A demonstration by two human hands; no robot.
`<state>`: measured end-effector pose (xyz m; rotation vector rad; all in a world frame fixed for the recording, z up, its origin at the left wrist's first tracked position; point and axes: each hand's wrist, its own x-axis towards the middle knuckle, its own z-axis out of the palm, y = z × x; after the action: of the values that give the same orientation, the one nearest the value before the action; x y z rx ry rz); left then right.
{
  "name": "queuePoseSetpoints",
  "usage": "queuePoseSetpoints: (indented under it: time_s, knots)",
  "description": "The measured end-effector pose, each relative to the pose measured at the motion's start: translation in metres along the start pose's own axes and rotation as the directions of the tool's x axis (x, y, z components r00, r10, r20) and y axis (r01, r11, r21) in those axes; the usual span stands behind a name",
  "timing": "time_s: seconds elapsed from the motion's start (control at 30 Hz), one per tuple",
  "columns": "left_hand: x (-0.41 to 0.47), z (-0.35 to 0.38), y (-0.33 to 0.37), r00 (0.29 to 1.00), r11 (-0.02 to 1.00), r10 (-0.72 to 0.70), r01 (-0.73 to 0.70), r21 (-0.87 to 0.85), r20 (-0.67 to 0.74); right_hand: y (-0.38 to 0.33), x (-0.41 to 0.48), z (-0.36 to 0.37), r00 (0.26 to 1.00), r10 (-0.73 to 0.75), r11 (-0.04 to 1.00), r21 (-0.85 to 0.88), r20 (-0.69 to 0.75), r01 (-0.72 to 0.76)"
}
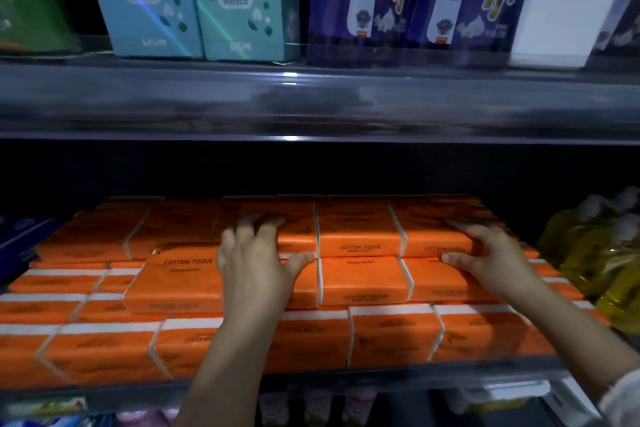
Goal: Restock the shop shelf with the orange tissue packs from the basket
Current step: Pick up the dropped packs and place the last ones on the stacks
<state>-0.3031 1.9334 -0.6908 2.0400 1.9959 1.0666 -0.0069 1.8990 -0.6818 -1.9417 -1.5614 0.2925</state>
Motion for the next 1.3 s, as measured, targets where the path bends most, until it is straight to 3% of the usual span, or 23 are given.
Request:
queuePoseSetpoints:
  time_s: [0.17, 0.33, 0.47, 0.63, 0.73, 0.83, 0.9, 1.0, 1.13, 1.2, 1.3]
  knots:
    - [0.007, -0.012, -0.011, 0.992, 0.986, -0.129, 0.128, -0.108, -0.001, -0.002, 0.001, -0.001, 0.998, 0.042, 0.998, 0.036, 0.053, -0.044]
    - [0.005, -0.014, -0.018, 0.989, 0.982, -0.125, 0.134, -0.136, 0.077, -0.01, -0.003, -0.003, 0.998, 0.023, 0.999, -0.036, 0.06, -0.021]
    - [0.007, -0.013, -0.013, 0.964, 0.949, -0.264, 0.266, -0.168, 0.034, -0.044, -0.007, -0.001, 0.972, -0.227, 0.958, -0.197, -0.066, 0.211]
    - [0.005, -0.014, -0.008, 0.936, 0.931, -0.351, 0.352, -0.1, 0.026, -0.103, -0.006, 0.026, 0.892, -0.436, 0.858, -0.245, 0.114, 0.451]
    - [0.005, -0.015, -0.008, 0.93, 0.924, -0.366, 0.368, -0.102, 0.039, -0.118, -0.006, 0.044, 0.891, -0.385, 0.864, -0.244, 0.241, 0.44]
    - [0.008, -0.014, -0.011, 0.924, 0.905, -0.378, 0.382, -0.186, 0.057, -0.118, -0.008, 0.05, 0.896, -0.374, 0.868, -0.251, 0.239, 0.429]
    - [0.01, -0.016, -0.01, 0.915, 0.811, -0.402, 0.379, -0.446, 0.047, -0.117, -0.009, 0.05, 0.897, -0.378, 0.868, -0.25, 0.229, 0.43]
    - [0.014, -0.027, -0.007, 0.895, 0.5, -0.447, 0.248, -0.83, -0.002, -0.119, -0.007, 0.048, 0.901, -0.355, 0.88, -0.237, 0.25, 0.412]
    - [0.019, -0.055, -0.003, 0.874, 0.115, -0.486, 0.043, -0.992, -0.018, -0.127, -0.006, 0.046, 0.919, -0.343, 0.922, -0.121, 0.192, 0.369]
    - [0.019, -0.07, -0.002, 0.89, 0.081, -0.455, 0.061, -0.995, 0.017, -0.137, -0.007, 0.045, 0.927, -0.365, 0.931, 0.029, 0.083, 0.364]
    - [0.014, -0.083, -0.008, 0.968, 0.283, -0.185, 0.215, -0.935, 0.167, -0.159, -0.012, 0.043, 0.933, -0.347, 0.893, 0.338, 0.093, 0.298]
